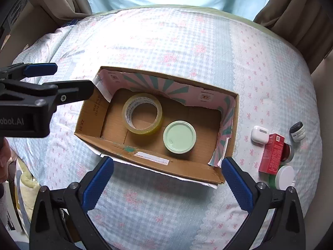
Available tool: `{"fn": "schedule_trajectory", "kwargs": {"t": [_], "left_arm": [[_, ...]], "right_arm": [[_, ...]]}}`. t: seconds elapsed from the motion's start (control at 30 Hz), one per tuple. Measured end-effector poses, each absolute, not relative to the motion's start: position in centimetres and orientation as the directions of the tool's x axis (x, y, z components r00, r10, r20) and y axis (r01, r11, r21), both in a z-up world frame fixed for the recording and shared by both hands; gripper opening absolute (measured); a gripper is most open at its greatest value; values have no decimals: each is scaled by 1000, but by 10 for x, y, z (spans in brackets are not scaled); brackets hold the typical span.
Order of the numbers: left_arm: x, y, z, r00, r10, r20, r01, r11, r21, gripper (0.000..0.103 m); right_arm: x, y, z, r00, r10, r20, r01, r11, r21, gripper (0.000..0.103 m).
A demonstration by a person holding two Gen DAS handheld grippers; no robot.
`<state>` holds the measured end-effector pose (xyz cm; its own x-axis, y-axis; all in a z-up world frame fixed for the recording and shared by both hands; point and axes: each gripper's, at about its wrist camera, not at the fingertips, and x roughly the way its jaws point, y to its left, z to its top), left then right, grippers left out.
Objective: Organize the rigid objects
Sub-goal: 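Lift both tools away from the box toward the remaining items, then grasp the red box with the left tool while the right tool grasps the white pill bottle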
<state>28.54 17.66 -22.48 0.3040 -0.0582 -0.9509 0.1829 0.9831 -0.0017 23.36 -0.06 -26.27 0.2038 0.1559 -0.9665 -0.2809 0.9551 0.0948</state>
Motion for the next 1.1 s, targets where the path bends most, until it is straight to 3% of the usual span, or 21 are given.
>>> {"fn": "schedule_trajectory", "kwargs": {"t": [0.23,0.57,0.83,1.1], "left_arm": [[249,176,-165,400,-86,-913,161,987,-23,103],[228,116,-148,397,-171,-902,193,976,-101,103],[219,25,-157,363,-176,-915,232,968,-94,103],[240,-76,-195,259,-207,-943,279,951,-132,103]], "right_arm": [[209,-14,-202,303,122,-945,-167,983,74,103],[167,-84,-148,420,-26,-907,6,1000,-26,103],[142,-181,-142,439,-75,-895,112,993,-28,103],[137,-272,-177,384,-109,-917,162,986,-49,103]]}}
